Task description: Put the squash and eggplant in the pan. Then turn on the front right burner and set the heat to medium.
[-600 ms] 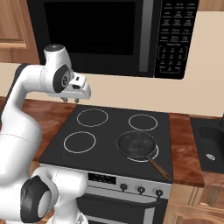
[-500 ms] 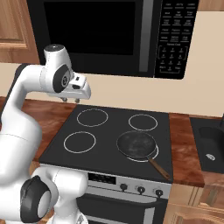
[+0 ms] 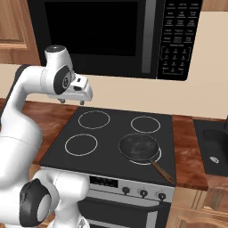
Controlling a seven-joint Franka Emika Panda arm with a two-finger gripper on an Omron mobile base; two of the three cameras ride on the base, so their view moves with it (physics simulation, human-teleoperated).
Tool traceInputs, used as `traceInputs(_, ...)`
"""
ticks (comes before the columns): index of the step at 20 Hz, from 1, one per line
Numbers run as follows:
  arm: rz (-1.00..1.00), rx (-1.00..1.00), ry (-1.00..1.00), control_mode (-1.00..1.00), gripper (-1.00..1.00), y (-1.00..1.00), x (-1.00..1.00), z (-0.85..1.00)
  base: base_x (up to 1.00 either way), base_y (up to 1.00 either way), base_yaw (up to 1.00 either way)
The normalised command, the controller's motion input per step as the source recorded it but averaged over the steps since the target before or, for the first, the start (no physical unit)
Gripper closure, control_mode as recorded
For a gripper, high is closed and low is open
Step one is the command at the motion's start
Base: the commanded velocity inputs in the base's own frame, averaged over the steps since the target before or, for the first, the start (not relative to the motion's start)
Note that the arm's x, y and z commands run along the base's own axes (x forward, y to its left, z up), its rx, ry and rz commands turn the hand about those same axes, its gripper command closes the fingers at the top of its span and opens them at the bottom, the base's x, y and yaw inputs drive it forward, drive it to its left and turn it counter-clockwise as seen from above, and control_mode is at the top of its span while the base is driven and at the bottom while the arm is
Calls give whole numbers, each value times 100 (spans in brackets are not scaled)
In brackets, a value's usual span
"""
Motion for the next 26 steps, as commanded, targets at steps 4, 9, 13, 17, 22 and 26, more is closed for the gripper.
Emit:
traceInputs(4, 0, 0, 0, -100, -100, 0, 0, 0, 0, 0, 0)
traceInputs(9, 0, 0, -2, -100, -100, 2, -2, 0, 0, 0, 0)
traceInputs(13, 0, -1, -9, -100, -100, 13, -5, 0, 0, 0, 0)
traceInputs(17, 0, -3, -13, -100, -100, 22, -6, 0, 0, 0, 0)
traceInputs(22, 0, -2, -11, -100, -100, 29, -10, 0, 0, 0, 0)
traceInputs(26, 0, 0, -4, -100, -100, 30, -20, 0, 0, 0, 0)
